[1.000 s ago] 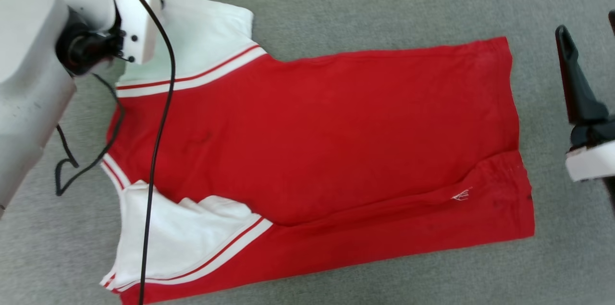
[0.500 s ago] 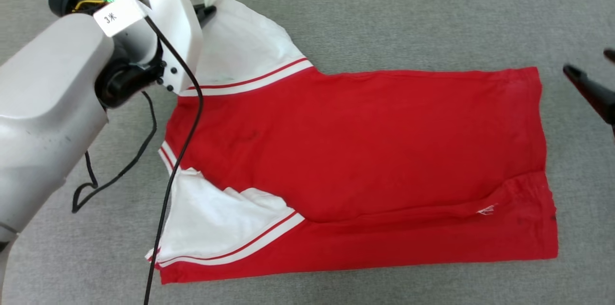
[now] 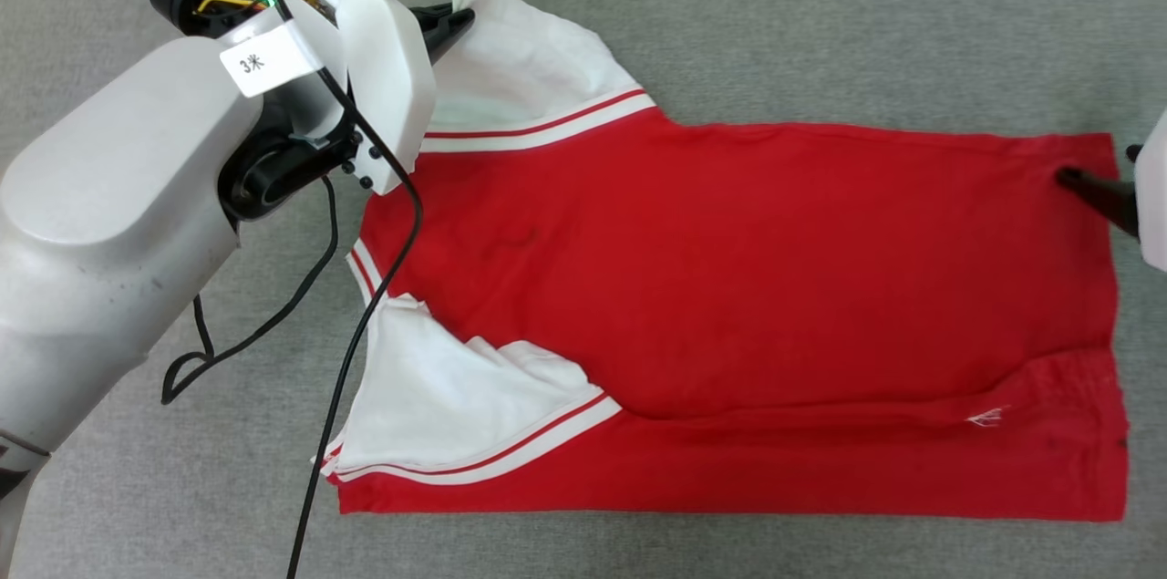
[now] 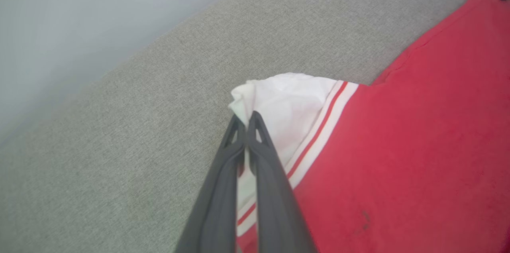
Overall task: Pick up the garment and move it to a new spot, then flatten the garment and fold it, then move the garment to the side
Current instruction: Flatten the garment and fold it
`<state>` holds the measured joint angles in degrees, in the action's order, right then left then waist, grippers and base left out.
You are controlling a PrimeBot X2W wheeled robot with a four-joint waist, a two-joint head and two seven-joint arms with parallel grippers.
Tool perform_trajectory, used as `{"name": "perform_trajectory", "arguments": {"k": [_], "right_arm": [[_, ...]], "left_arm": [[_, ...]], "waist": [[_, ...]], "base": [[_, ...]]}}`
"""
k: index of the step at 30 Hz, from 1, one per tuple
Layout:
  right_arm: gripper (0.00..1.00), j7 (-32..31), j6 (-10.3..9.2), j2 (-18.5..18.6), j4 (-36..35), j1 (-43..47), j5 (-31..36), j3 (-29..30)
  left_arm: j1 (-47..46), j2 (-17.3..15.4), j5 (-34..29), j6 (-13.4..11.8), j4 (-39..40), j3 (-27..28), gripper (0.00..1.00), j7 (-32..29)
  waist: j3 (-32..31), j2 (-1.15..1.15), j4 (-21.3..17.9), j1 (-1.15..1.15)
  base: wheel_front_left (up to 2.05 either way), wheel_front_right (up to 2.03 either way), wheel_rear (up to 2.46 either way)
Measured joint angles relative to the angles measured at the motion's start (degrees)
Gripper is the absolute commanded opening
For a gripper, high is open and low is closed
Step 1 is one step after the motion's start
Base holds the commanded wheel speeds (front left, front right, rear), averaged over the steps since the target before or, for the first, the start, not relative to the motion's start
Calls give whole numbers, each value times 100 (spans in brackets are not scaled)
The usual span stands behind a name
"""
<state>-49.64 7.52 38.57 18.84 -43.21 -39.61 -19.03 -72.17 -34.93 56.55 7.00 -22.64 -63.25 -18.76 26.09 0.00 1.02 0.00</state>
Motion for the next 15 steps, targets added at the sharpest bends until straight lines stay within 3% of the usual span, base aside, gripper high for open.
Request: {"name": "perform_trajectory", "arguments": {"k": [11,12,15], "right_arm": [[100,338,-3,-82,676,7,1,-342],[0,409,-5,-81,692,6,-32,-375],[0,744,-12,-97,746,-2,-101,-445]], "left_arm": [[0,-7,-22,0,26,-4,0,110],[0,-7,-15,0,19,-7,0,116],[3,-7,10,3,-20,-15,0,162]], "waist": [[157,0,165,-1],[156,0,162,-1],[131,0,144,-1]], "base": [[0,0,0],[0,0,0],[0,0,0]]}}
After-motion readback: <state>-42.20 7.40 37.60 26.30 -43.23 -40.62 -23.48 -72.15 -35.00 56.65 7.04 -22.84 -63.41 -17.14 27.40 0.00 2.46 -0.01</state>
